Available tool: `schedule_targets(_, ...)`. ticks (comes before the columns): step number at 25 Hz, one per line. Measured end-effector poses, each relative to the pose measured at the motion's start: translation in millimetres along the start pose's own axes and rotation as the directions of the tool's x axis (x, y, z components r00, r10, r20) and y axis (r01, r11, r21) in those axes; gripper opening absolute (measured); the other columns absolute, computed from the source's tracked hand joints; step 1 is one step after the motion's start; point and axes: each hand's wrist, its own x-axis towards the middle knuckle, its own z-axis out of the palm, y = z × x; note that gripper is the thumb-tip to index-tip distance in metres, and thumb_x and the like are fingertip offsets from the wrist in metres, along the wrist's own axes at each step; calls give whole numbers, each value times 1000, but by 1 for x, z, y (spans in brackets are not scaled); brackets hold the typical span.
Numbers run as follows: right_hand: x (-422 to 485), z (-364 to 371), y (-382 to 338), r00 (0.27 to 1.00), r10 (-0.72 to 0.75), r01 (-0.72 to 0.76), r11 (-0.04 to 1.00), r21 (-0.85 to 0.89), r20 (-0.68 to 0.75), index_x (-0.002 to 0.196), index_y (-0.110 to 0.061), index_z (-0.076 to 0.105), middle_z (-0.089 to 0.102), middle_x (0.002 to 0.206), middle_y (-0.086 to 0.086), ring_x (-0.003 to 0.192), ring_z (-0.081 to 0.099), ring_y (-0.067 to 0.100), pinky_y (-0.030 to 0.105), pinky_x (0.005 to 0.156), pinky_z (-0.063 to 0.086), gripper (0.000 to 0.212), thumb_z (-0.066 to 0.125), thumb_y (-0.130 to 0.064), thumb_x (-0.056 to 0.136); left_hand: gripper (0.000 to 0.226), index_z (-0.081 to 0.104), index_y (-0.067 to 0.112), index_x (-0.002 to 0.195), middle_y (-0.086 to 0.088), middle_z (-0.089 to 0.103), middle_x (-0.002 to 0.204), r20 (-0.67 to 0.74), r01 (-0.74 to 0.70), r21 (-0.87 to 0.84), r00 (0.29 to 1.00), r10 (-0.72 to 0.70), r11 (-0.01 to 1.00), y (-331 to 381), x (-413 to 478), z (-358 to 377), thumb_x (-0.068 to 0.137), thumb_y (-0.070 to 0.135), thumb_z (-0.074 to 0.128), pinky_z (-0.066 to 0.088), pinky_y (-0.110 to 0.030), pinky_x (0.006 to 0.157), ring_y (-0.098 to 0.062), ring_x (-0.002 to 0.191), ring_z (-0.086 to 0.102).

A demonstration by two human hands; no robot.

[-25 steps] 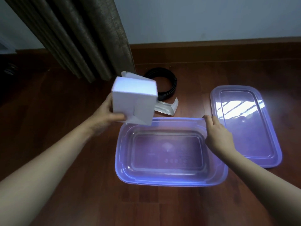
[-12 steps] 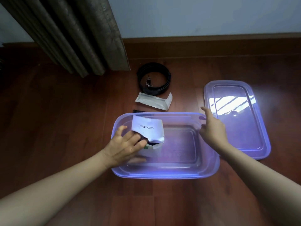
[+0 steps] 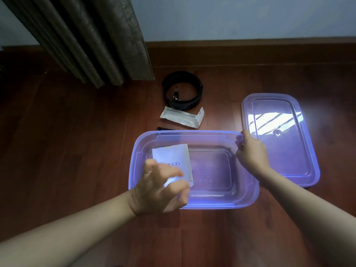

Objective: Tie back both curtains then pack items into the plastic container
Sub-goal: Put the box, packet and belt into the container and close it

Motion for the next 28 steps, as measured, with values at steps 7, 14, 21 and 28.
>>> schedule_targets(7, 2, -3, -2, 999, -40, 41, 997, -66, 18, 102, -7, 47, 67, 101, 16, 87, 59, 41, 38, 69, 44, 18, 50, -3, 85, 102, 33, 19, 142, -20, 46, 141, 716, 14, 343, 643, -272, 939, -25, -40, 33, 59, 66, 69, 48, -57, 87, -42, 130, 41)
schedule_targets(14, 3, -2, -2, 998, -62, 63, 992, -110, 5, 102, -8, 47, 67, 95, 15, 75, 52, 37, 33, 61, 34, 22, 48, 1, 82, 105, 27, 20, 143, -20, 48, 140, 745, -84, 371, 622, -243, 925, -51, -37, 32, 57, 59, 75, 48, -56, 85, -45, 125, 48)
schedule_targets(21, 5, 3, 2, 999, -38, 38, 994, -104, 0, 102, -13, 45, 68, 99, 10, 82, 58, 37, 33, 61, 38, 26, 47, 2, 80, 56, 47, 17, 129, -15, 54, 133, 444, 40, 8, 895, -39, 999, -51, -12, 19, 89, 55, 43, 37, -44, 102, -29, 125, 47)
schedule_targets(28, 6, 5, 4, 1000, -17, 17, 994, -111, -7, 100, -14, 43, 67, 100, 9, 83, 59, 38, 34, 59, 37, 23, 45, 0, 83, 42, 48, 9, 133, -17, 28, 150, 427, 697, 93, 617, -661, 711, -134, 91, 86, 92, 21, 50, 30, -37, 109, -32, 134, 34)
